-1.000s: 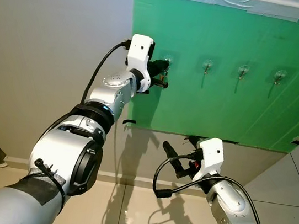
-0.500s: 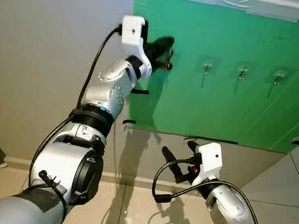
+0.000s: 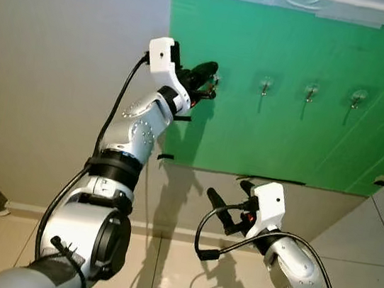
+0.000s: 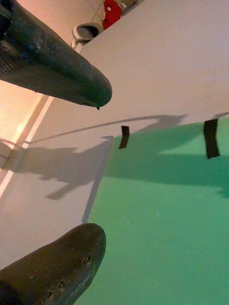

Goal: Hang keys on a hook

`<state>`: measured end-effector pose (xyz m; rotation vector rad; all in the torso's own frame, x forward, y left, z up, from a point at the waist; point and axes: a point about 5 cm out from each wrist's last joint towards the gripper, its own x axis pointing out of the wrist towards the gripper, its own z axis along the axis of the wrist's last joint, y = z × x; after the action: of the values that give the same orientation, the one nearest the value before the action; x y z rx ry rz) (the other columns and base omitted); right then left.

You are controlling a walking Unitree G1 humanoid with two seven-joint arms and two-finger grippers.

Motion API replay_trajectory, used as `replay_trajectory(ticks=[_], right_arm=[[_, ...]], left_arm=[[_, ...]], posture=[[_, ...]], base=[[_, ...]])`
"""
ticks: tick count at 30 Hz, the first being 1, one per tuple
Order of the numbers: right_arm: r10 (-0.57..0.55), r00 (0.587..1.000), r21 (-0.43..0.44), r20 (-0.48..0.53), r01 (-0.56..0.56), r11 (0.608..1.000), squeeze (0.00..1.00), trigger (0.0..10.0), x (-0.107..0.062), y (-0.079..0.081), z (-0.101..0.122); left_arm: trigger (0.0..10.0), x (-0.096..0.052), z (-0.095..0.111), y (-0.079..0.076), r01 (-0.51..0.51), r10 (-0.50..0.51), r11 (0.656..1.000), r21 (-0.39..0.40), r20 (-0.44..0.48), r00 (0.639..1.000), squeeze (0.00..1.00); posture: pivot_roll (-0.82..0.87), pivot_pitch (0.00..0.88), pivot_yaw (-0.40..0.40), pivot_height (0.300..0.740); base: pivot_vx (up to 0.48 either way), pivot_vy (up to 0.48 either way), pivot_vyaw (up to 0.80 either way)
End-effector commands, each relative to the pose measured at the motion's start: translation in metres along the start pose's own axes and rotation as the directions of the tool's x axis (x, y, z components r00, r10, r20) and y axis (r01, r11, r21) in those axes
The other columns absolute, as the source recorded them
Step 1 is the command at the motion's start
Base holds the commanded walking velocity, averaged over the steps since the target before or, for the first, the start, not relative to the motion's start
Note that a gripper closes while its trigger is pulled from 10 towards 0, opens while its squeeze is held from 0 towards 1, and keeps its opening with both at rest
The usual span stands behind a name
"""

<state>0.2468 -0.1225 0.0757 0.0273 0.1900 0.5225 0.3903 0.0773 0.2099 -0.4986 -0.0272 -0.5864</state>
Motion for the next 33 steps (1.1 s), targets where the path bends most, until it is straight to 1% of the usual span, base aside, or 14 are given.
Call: replay_trajectory(ticks=[1,2,4,5,6,7,8,10,19,22,26,33], right_arm=[[0.008,1.0,0.01,-0.002,-0.008,1.0,0.21,10.0,-0.001,0.002,0.001],[0.007,1.0,0.01,-0.002,-0.007,1.0,0.21,10.0,-0.001,0.002,0.001],[0.007,1.0,0.012,-0.002,-0.007,1.0,0.21,10.0,-0.001,0.002,0.0],[0.007,1.0,0.012,-0.002,-0.007,1.0,0.21,10.0,-0.001,0.002,0.0],[0.008,1.0,0.013,-0.003,-0.008,1.0,0.2,10.0,-0.001,0.003,0.0],[0.009,1.0,0.013,-0.003,-0.009,1.0,0.2,10.0,-0.001,0.003,0.0],[0.009,1.0,0.013,-0.004,-0.009,1.0,0.21,10.0,-0.001,0.003,0.0],[0.01,1.0,0.014,-0.004,-0.01,1.0,0.21,10.0,-0.002,0.004,0.0],[0.006,1.0,0.019,-0.007,-0.006,1.0,0.21,10.0,-0.003,0.005,-0.001],[0.005,1.0,0.019,-0.007,-0.005,1.0,0.21,10.0,-0.004,0.005,-0.001],[0.005,1.0,0.02,-0.009,-0.005,1.0,0.21,10.0,-0.004,0.005,-0.002],[0.011,1.0,0.018,-0.011,-0.01,1.0,0.21,10.0,-0.004,0.005,-0.002]], left_arm=[[10.0,0.0,-0.004,-0.002,-0.002,0.003,1.0,0.028,-0.027,1.0,0.0],[10.0,0.0,-0.004,-0.001,-0.009,0.01,0.999,0.035,-0.028,1.0,0.0],[10.0,0.0,-0.008,0.003,-0.036,0.042,0.992,0.122,-0.05,0.998,0.0],[10.0,0.0,-0.008,0.003,-0.036,0.042,0.992,0.122,-0.05,0.998,0.0],[10.0,0.0,-0.01,0.004,-0.045,0.056,0.986,0.159,-0.068,0.996,0.0],[10.0,0.0,-0.011,0.005,-0.051,0.065,0.983,0.175,-0.075,0.995,0.0],[10.0,0.0,-0.012,0.006,-0.054,0.068,0.983,0.173,-0.079,0.995,0.0],[10.0,0.0,-0.013,0.007,-0.068,0.087,0.978,0.198,-0.088,0.992,0.0],[10.0,0.005,-0.011,0.006,-0.095,0.11,0.976,0.197,-0.07,0.991,0.0],[10.0,0.007,-0.008,0.004,-0.1,0.11,0.979,0.179,-0.046,0.993,0.0],[10.0,0.008,-0.005,0.005,-0.122,0.127,0.98,0.159,-0.025,0.992,0.0],[10.0,0.014,-0.009,-0.001,-0.125,0.131,0.982,0.144,-0.033,0.991,0.0]], posture=[[-0.13,0.0,0.065,0.74],[-0.13,0.0,0.065,0.74],[-0.13,0.0,0.065,0.74],[-0.13,0.0,0.065,0.74],[-0.13,0.0,0.065,0.74],[-0.13,0.0,0.065,0.74],[-0.13,0.0,0.065,0.74],[-0.13,0.0,0.065,0.74],[-0.14,0.0,0.071,0.74],[-0.14,0.0,0.072,0.74],[-0.14,0.0,0.07,0.74],[-0.14,0.0,0.064,0.74]], base=[[0.0,0.0,0.0],[0.0,0.0,0.0],[0.0,0.0,0.0],[0.0,0.0,0.0],[0.0,0.0,0.0],[0.0,0.0,0.0],[0.0,0.0,0.0],[0.0,0.0,0.0],[0.0,0.0,0.0],[0.0,0.0,0.0],[0.0,0.0,0.0],[0.0,0.0,0.0]])
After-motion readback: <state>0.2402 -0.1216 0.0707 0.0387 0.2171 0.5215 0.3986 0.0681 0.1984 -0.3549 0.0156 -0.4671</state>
